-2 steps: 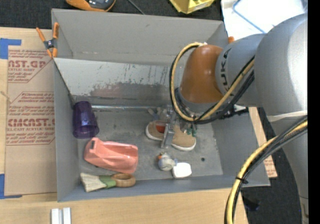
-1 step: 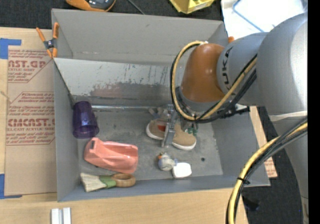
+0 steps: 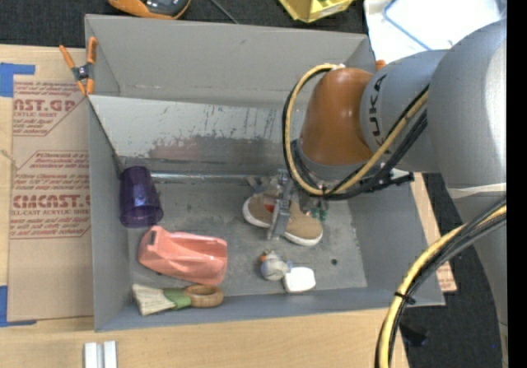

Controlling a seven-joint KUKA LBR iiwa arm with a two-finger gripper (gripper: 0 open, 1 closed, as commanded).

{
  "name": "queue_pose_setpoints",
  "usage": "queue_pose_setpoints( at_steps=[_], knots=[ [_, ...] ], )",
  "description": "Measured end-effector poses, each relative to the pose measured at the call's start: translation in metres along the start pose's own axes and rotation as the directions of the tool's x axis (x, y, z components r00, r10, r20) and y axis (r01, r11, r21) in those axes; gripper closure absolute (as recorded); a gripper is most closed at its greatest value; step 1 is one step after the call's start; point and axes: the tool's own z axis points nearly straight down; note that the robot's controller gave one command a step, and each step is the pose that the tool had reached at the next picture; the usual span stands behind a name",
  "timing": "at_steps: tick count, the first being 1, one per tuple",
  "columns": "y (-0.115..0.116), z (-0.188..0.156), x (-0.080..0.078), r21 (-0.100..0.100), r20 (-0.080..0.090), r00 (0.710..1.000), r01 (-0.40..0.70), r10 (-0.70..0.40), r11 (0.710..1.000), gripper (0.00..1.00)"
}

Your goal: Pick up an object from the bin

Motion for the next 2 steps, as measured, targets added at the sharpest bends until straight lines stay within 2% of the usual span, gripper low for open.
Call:
queue_pose_setpoints(
  at_steps=[1, 2],
  knots=[
    [0.0, -0.018, 0.002, 0.001, -0.008, 1.0, 0.0, 0.0, 1.0, 1.0],
    [0.0, -0.054, 0.001, -0.001, -0.004, 1.0, 0.0, 0.0, 1.0, 1.0]
  ],
)
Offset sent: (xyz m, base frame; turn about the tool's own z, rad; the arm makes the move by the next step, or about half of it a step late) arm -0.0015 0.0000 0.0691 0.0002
